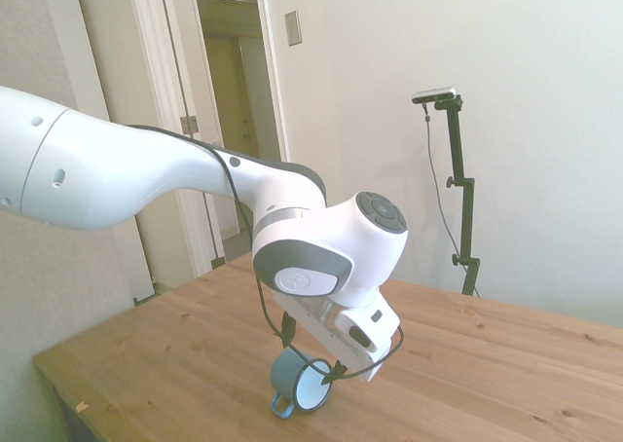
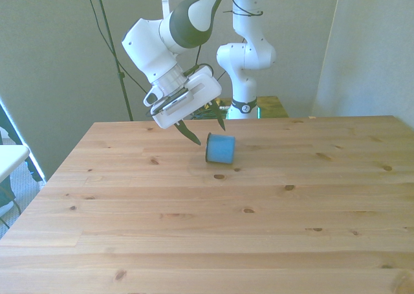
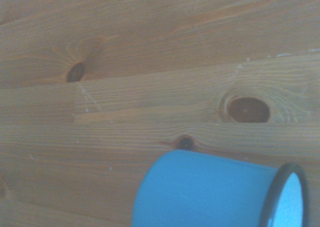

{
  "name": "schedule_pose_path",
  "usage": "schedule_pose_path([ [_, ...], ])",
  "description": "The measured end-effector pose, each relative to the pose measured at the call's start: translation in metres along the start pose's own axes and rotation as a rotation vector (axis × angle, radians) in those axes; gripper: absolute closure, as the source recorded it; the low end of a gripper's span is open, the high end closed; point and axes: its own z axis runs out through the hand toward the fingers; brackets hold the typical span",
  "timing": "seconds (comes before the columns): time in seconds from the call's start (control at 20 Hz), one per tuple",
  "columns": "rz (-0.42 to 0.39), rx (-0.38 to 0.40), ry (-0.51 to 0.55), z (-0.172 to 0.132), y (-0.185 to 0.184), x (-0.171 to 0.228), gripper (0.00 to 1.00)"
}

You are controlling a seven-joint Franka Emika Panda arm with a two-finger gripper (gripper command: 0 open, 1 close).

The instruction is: Flip the mug upright

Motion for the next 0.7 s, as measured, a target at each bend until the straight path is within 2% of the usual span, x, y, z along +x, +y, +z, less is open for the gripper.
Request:
schedule_pose_path([
  [0.7,-0.005,0.113,-0.208,0.029,0.015,0.030,0.00],
])
